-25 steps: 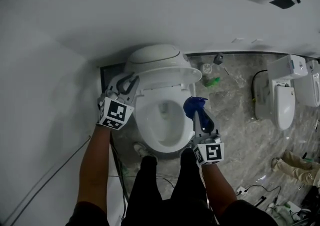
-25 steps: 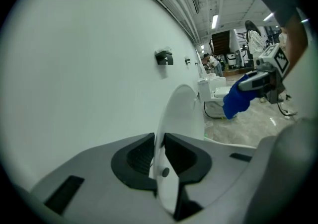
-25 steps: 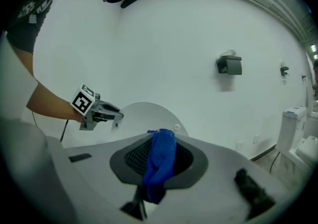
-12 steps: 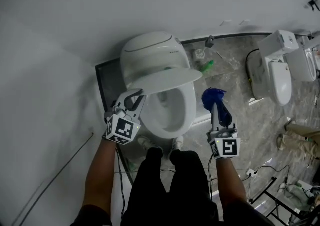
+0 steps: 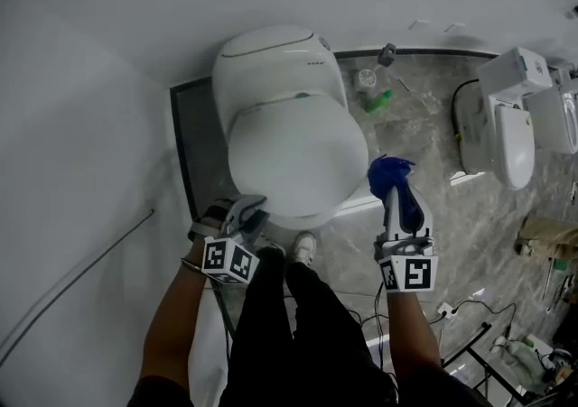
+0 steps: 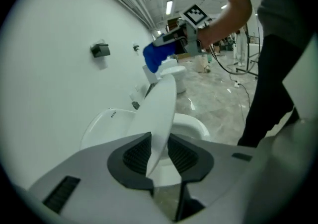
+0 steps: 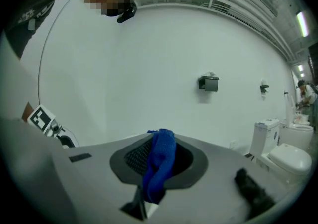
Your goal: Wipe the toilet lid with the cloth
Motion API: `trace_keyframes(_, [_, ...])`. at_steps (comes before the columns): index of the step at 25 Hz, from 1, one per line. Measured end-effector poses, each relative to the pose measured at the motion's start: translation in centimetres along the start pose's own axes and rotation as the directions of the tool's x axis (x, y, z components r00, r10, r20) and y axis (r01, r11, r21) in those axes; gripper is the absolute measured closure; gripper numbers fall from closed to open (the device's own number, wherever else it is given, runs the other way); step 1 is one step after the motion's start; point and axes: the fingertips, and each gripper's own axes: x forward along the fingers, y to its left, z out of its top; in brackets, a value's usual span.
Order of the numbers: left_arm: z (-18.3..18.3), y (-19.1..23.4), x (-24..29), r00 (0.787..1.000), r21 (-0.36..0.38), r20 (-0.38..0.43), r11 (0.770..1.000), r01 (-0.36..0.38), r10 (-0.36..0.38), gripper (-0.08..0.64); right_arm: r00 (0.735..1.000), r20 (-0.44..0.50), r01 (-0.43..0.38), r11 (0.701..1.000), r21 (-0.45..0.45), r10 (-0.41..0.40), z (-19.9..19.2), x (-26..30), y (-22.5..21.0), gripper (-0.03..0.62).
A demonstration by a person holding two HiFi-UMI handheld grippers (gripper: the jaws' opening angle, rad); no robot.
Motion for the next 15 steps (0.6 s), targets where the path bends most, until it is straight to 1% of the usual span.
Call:
trace_keyframes(3, [-1.9,-4.3,1.9,0.996,0.026,-0.067,0.998,0.061,-0.059,0.430,1.000,0.000,-0.027,0.999,0.023,0.027,-1.1,-0.2,0.4,0.534])
trace_keyframes(6, [-4.0,-7.8,3.9,0.988,0.012,-0.113,0.994,0.107,-0.105,0.410,0.997,-0.002,-0.074,0.997,0.032,0.074,-2.9,-0.1,1.8,0.534])
trace_keyframes(9, [-5.7,-11.1,5.8,0.974,-0.009,-0.166,0.988,0.155,-0.154,0.398,0.991,-0.019,-0.135,0.990,0.025,0.136,-4.6,0.0,3.9,0.534])
trace_keyframes(13, [-7.9,-13.5,8.3,0.956,-0.012,-0.224,0.981,0.193,-0.190,0.387,0.977,-0.041,-0.210,0.978,0.010,0.210,-6.9,1.0,6.7,0.534])
trace_keyframes(15, [-8.9,-14.6,9.5,0.947,-0.040,-0.234,0.976,0.216,-0.219,0.382,0.969,-0.048,-0.244,0.970,-0.009,0.243,-8.3,1.8,8.4,0.534])
